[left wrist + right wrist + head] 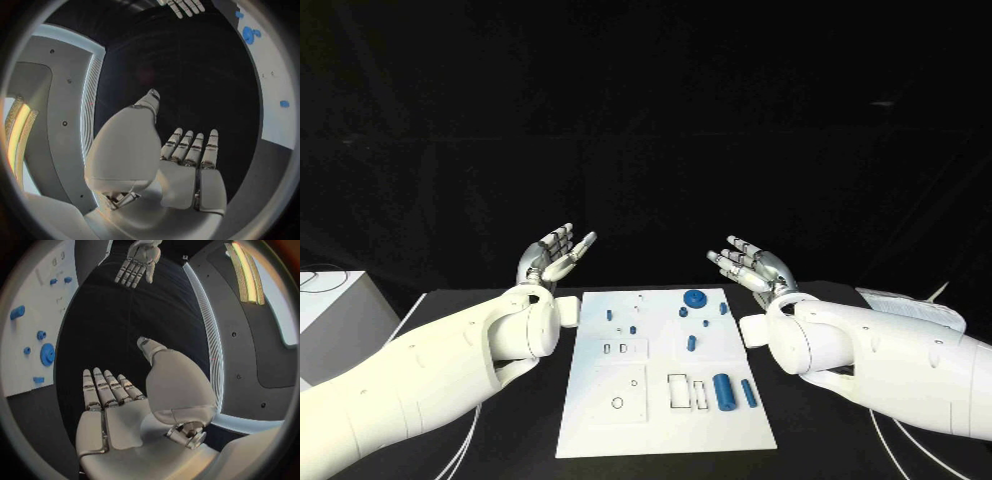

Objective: Assemble the parts on the task board

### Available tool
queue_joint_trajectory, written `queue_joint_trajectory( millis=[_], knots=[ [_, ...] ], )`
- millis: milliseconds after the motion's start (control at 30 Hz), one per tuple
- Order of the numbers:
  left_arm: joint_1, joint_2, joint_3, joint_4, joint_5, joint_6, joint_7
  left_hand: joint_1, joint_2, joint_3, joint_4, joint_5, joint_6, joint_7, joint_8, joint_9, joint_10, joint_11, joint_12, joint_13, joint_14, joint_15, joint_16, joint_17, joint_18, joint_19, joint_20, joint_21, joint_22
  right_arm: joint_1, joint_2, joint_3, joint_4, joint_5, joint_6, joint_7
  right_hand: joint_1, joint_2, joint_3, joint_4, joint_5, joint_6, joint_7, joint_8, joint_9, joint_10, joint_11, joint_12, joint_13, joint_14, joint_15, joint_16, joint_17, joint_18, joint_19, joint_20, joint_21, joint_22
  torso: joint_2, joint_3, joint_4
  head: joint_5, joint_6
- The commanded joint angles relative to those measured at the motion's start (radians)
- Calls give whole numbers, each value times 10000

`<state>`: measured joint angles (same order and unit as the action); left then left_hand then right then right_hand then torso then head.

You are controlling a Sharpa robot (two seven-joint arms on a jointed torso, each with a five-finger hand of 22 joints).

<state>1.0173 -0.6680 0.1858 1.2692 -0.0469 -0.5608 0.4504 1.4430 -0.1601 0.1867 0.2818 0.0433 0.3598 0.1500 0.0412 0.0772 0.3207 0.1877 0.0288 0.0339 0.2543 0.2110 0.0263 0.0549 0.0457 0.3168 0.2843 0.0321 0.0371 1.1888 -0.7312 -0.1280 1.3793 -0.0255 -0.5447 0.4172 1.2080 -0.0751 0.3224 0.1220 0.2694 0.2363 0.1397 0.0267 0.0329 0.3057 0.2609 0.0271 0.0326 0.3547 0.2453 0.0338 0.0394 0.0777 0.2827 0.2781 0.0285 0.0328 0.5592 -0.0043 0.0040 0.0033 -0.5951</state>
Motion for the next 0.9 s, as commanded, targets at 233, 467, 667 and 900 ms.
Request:
queue_joint_trajectory(
  millis=[233,467,667,900],
  knots=[
    [-28,154,173,-326,-529,1442,-307,548,144,140,133,65,499,841,138,91,593,138,124,68,937,359,255,172,350,1086,67,287,149,335,135,-262,-483,-588,2261,-731,1498,-158,308,-869,-801,1247,1546,311,202,1322,66,191,114,1072,39,180,137,325,793,145,174,93,3,0,-1,0,-1],
    [-31,-451,173,243,-709,2075,-381,522,593,529,39,59,2931,990,849,586,5084,399,859,353,5644,-188,1753,1133,1304,4971,0,1647,707,694,77,-209,-1466,-4281,1608,-484,2125,-220,479,-1546,-1005,4231,1252,1067,661,5104,-313,534,315,4740,-441,941,561,848,4781,103,998,448,302,83,-42,7,-142],
    [-28,-983,236,994,-939,2295,-405,622,536,744,-15,63,4358,810,1256,861,6453,-94,1024,371,7771,-897,3345,2165,1385,6699,-605,2764,1128,1002,195,-184,-1874,-6298,1327,-979,1965,-468,848,-1700,-406,6125,1061,1469,891,6477,-621,526,313,6065,-836,1390,843,1076,5937,-59,1251,427,553,166,-67,-7,-91],
    [-29,-1652,419,2008,-1001,2576,-464,665,386,1003,-3,76,4675,708,1461,929,7099,-278,910,379,7978,-1166,5173,3473,1342,7208,-955,3789,1671,1374,310,-165,-2165,-8981,1424,-1784,1651,-852,1144,-1699,-340,6737,699,1490,935,7963,-1158,564,363,8554,-1693,2420,1774,1067,8110,-1000,2554,969,871,262,-42,-111,-31]
  ],
)
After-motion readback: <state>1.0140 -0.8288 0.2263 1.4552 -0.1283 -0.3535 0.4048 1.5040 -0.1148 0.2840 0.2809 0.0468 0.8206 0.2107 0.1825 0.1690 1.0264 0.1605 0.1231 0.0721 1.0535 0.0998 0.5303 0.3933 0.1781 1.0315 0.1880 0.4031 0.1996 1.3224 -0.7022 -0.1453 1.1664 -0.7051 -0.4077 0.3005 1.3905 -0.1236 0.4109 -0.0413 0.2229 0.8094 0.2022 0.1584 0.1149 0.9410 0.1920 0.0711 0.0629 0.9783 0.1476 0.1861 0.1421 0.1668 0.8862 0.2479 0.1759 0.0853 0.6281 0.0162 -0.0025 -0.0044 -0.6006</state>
